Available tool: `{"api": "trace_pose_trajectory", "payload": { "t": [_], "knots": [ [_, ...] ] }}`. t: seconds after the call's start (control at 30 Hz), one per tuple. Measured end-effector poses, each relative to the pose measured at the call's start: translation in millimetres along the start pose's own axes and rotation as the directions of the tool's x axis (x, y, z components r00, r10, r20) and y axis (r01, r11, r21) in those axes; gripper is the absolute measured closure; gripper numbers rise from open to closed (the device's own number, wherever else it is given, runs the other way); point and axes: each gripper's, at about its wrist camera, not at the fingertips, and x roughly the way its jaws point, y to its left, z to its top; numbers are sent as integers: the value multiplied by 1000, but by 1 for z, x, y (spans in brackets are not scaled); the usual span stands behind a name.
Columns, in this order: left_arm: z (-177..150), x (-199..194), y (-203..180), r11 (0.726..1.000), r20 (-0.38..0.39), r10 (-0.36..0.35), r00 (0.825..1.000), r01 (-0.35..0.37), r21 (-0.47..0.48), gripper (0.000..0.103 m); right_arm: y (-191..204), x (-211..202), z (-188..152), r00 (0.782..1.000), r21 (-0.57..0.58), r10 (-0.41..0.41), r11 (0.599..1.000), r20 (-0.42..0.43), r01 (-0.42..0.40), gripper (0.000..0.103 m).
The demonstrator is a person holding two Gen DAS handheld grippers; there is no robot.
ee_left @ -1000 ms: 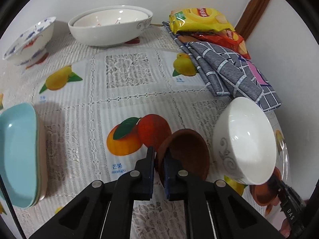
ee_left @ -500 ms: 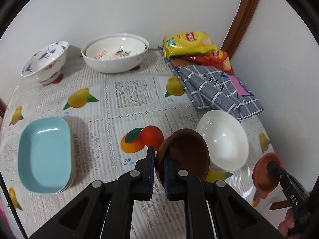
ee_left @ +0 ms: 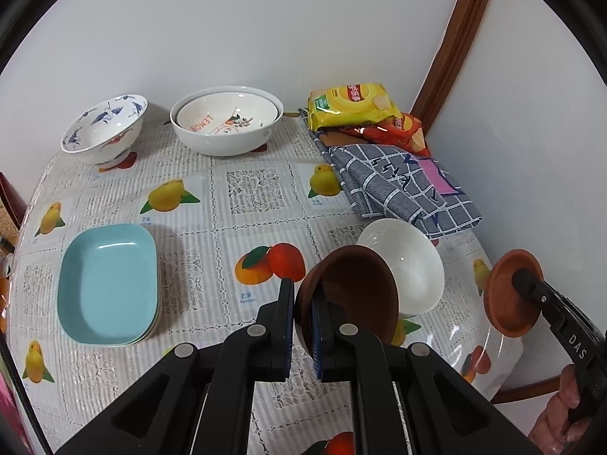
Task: Organize plates and bowls
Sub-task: 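Carry terracotta bowl over the white patterned bowl with right gripper while left gripper holds dark brown bowl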
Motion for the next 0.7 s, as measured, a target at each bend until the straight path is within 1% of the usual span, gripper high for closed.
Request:
{"api": "trace_pose_trajectory", "payload": {
  "t": [0.4,0.6,0.7],
  "knots": [
    [8,-22,12,999,41,27,999,-26,-26,95,-1,-3,11,1000,19,2,1000,10,-2,94],
    [13,-26,13,999,55,32,998,-32,-8,95,1,-5,18,1000,27,8,1000,21,-9,94],
    [15,-27,15,1000,60,29,998,-28,-14,95,5,-2,20,1000,24,12,1000,20,-12,94]
  ]
}}
